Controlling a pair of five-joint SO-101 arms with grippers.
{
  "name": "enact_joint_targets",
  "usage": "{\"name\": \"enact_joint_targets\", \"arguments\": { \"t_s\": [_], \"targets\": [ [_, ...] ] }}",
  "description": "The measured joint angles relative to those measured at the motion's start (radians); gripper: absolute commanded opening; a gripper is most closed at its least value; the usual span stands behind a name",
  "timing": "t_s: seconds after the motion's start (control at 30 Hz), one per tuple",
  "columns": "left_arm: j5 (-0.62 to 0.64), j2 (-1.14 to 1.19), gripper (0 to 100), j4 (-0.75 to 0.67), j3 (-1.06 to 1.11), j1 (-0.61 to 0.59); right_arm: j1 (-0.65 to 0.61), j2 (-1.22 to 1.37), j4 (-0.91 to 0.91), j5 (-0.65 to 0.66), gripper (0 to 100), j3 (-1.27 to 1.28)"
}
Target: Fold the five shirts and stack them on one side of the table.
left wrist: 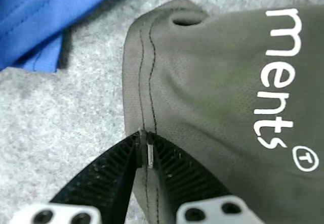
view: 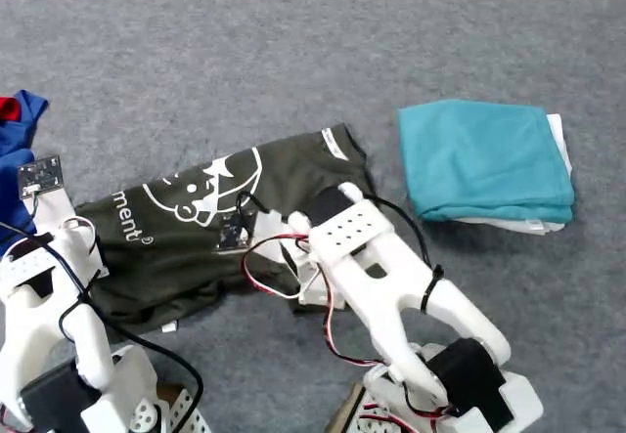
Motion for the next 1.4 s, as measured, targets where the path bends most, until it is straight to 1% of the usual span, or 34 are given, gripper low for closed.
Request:
{"name": "enact_joint_targets", "arguments": {
  "t_s": [0.1, 0.17, 0.4, 0.57, 0.77, 0.9, 1.0, 1.03, 1.17, 1.33, 1.4],
  "targets": [
    [0.0, 0.0, 2, 0.0, 0.0, 0.0, 0.0, 0.0, -0.038, 0.0, 17.8, 0.046],
    [0.0, 0.0, 2, 0.0, 0.0, 0.0, 0.0, 0.0, -0.057, 0.012, 23.2, 0.083],
    [0.0, 0.0, 2, 0.0, 0.0, 0.0, 0.068, 0.0, -0.084, 0.068, 23.0, 0.123],
    [0.0, 0.0, 2, 0.0, 0.0, 0.0, 0.069, -0.002, -0.147, 0.071, 23.1, 0.157],
    [0.0, 0.0, 2, 0.0, 0.0, 0.0, 0.046, 0.037, -0.288, 0.077, 23.1, 0.239],
    [0.0, 0.0, 2, 0.0, 0.0, 0.0, 0.046, 0.066, -0.293, 0.077, 23.1, 0.226],
    [0.0, 0.0, 2, 0.0, 0.0, 0.0, 0.046, 0.071, -0.293, 0.078, 22.7, 0.224],
    [0.0, 0.0, 2, 0.0, 0.0, 0.0, 0.046, 0.071, -0.293, 0.078, 21.4, 0.224],
    [0.0, 0.0, 2, 0.0, 0.0, 0.0, 0.046, 0.071, -0.299, 0.077, 9.6, 0.222],
    [0.0, 0.0, 2, 0.0, 0.003, 0.0, 0.049, 0.072, -0.322, 0.077, 8.0, 0.215],
    [0.0, 0.0, 2, 0.0, 0.003, 0.0, 0.049, 0.072, -0.322, 0.074, 3.4, 0.215]
  ]
}}
